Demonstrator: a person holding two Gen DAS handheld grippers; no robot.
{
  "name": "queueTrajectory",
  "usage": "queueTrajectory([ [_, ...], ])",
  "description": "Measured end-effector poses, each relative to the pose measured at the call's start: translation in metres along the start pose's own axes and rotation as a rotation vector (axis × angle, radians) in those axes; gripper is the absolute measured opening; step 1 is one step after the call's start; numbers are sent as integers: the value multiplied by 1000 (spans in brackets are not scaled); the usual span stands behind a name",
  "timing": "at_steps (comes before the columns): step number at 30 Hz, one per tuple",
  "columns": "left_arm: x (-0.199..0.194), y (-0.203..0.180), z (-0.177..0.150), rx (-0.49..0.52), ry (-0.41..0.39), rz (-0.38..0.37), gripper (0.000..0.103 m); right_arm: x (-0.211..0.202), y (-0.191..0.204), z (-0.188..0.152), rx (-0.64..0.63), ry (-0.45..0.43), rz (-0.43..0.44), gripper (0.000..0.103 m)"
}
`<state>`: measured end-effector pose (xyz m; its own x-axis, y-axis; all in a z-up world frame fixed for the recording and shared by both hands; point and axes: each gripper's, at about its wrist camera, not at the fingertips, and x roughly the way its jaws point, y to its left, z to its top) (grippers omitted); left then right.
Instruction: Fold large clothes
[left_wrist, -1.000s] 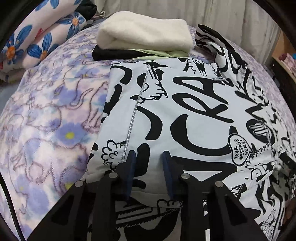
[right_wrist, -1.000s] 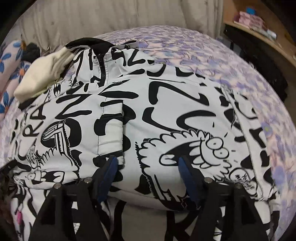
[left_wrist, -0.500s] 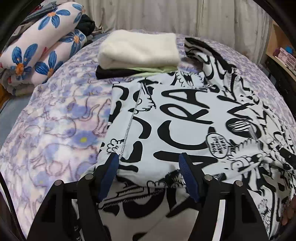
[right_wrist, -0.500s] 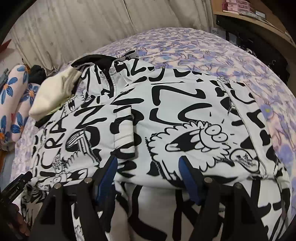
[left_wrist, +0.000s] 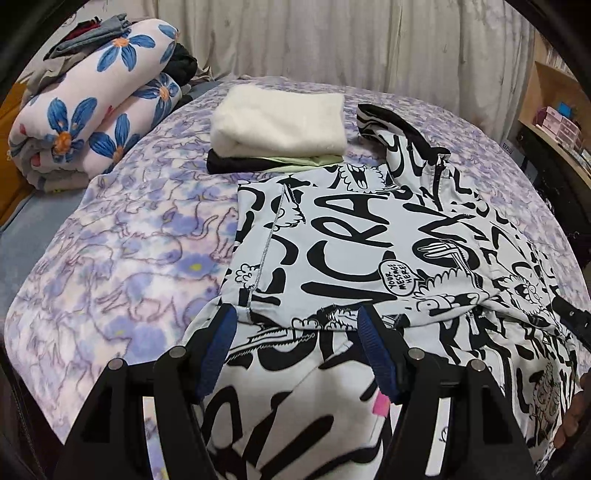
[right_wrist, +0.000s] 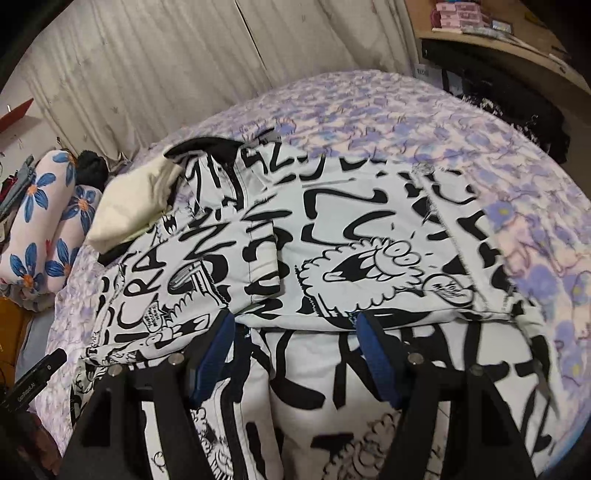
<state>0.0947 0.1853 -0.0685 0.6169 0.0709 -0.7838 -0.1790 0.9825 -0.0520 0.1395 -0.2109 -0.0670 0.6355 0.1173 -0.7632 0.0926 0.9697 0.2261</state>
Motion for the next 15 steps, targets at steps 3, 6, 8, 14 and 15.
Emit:
queueTrajectory([
  [3,-11,0,-4,2,-7,12,66,-16,-2,-3,-7,-26,-3,68],
  [6,-21,3,-10,-6,-9,20,67,-28,-3,-7,-11,-40,1,68],
  [8,-29,6,-15,-12,-10,22,67,-38,-5,-11,-10,-48,12,69],
  [14,-49,12,-29,-19,-22,31,68,-62,-8,-22,-9,-71,41,69],
  [15,-52,14,-32,-19,-25,30,69,-65,-9,-24,-10,-74,46,69],
])
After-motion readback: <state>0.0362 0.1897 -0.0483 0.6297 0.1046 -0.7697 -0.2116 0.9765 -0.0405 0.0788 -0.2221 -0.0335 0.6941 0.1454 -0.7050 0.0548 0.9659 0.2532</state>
